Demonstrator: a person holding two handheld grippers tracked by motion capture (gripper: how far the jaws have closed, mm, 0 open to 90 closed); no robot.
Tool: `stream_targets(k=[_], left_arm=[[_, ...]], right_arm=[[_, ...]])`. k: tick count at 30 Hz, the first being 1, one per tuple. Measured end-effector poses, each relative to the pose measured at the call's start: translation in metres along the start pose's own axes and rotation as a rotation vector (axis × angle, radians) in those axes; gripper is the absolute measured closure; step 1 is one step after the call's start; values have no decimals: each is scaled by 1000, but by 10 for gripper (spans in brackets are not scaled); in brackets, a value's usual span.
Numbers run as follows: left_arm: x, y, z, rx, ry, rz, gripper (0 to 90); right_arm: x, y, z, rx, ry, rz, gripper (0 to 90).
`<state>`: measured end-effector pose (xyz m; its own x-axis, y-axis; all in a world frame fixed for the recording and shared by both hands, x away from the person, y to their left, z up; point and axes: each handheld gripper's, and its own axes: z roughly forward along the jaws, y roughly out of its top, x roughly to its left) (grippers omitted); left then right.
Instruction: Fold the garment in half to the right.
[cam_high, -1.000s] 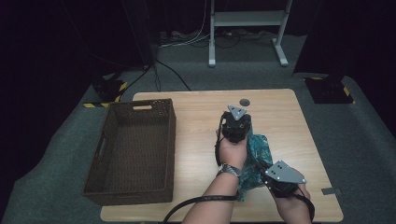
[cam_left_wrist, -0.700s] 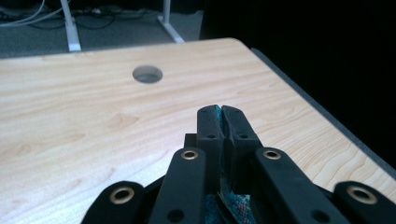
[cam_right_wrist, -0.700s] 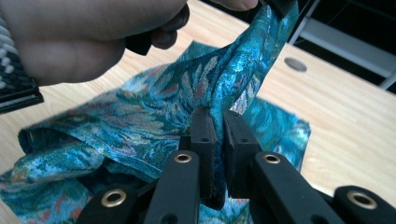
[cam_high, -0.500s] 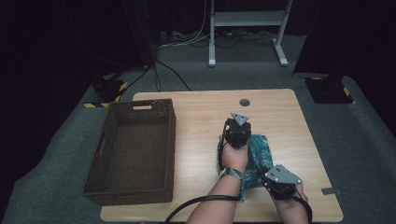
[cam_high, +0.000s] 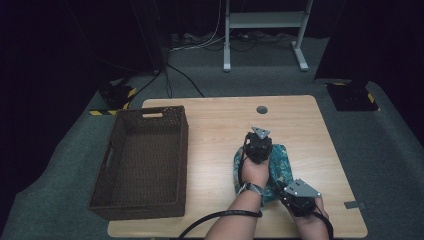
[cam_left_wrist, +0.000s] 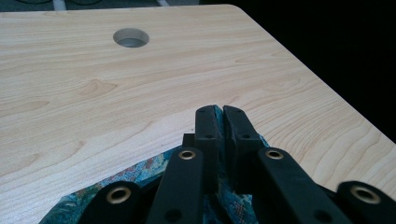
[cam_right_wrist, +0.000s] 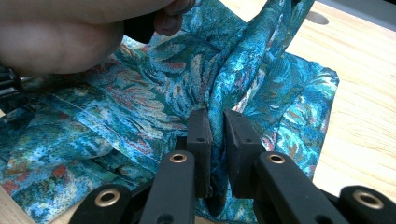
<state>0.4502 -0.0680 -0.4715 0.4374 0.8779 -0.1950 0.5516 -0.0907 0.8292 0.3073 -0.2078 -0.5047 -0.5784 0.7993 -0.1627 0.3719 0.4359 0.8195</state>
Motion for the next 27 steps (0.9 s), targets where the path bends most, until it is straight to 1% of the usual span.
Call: stream_targets(k=[3,5,6,7,8,9,10,11,13,15,18,22,24,27], left_arm=[[0,1,0,4,3,10,841],[1,2,-1,2,1,1,832],[2,2,-2,12,-11,-5,819],[2,2,-3,21,-33,-15,793],[2,2,-4,26,-30,-13,754],[2,3,-7,20,-24,-7,704],[3,5,-11,12,-32,-3,665],[3,8,-13,9,-40,5,645],[3,12,-20,0,-33,31,619],[3,14,-27,-11,-40,30,593],[6,15,-35,-17,-35,37,538],[13,14,-44,-25,-37,41,500],[16,13,-46,-15,-38,44,469],[23,10,-53,-15,-37,52,445]], right_arm=[[-3,-3,0,-1,-3,12,804],[-4,-5,1,5,-3,19,794],[-4,-5,1,7,-4,21,775],[-5,-6,1,15,-6,24,750],[-5,-6,1,23,-1,32,718],[-5,-6,1,25,-2,34,703],[-6,-5,-1,18,-4,34,690],[-6,-5,-3,12,-6,36,672],[-8,-4,-6,2,-13,38,646],[-8,-3,-8,-2,-22,37,614],[-10,-3,-10,-6,-15,63,589],[-10,0,-14,-20,-20,63,557],[-10,1,-15,-22,-20,62,554],[-11,4,-15,-22,-20,60,546]])
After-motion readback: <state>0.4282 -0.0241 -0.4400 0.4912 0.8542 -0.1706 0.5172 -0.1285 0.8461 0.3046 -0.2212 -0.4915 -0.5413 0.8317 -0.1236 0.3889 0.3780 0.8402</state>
